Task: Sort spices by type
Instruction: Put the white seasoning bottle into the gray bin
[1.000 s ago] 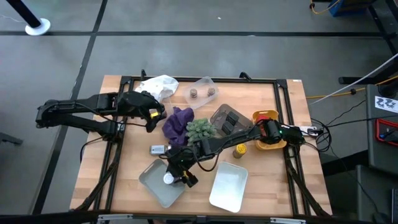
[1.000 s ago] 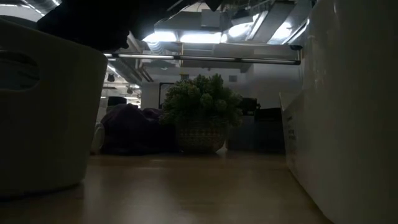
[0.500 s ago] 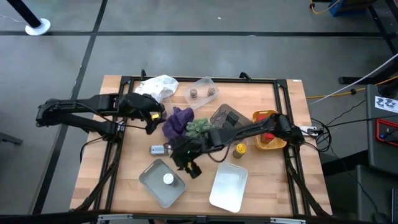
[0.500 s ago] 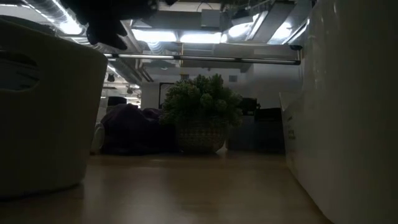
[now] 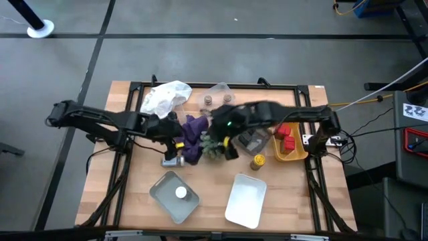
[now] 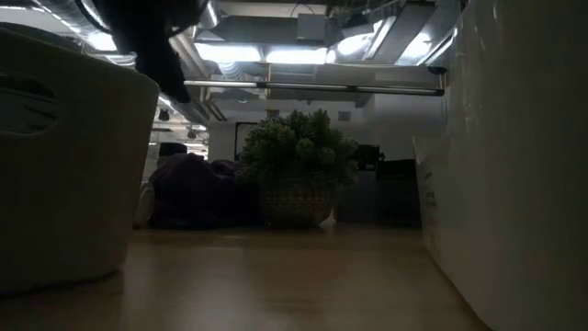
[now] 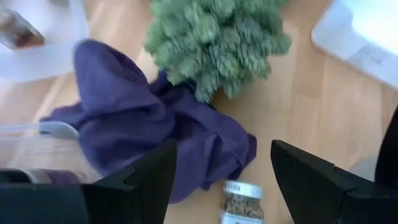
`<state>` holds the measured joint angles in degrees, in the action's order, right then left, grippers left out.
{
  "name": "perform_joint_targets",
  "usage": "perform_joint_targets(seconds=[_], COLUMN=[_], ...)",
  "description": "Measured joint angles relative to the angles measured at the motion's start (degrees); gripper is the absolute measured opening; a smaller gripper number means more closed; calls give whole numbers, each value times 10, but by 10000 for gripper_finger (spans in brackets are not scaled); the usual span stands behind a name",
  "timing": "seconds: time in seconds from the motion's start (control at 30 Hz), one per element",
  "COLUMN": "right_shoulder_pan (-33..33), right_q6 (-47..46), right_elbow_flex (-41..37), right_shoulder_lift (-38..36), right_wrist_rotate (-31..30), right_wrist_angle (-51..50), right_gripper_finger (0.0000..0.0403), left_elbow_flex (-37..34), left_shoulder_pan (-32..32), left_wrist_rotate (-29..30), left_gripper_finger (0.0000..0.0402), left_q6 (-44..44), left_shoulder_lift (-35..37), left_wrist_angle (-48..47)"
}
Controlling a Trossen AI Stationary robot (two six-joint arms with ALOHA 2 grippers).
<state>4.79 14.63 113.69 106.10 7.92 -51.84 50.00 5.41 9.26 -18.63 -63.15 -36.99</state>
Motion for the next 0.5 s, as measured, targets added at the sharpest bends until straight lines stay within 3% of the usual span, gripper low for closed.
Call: perform_joint_targets(seconds=[0.5], right_shoulder_pan=[-78], right_q6=[-28], right_elbow_flex=[0], right_shoulder_lift=[-113], right_wrist_rotate=[-26], right_wrist_angle=[-167], right_gripper_finger=[280], left_elbow_flex=[14], left_shoulder_pan=[33], left_wrist_rotate=[-69], left_gripper_finger=[244], left_q6=[-36], left_shoulder_lift=[-139], left_wrist_angle=[-16])
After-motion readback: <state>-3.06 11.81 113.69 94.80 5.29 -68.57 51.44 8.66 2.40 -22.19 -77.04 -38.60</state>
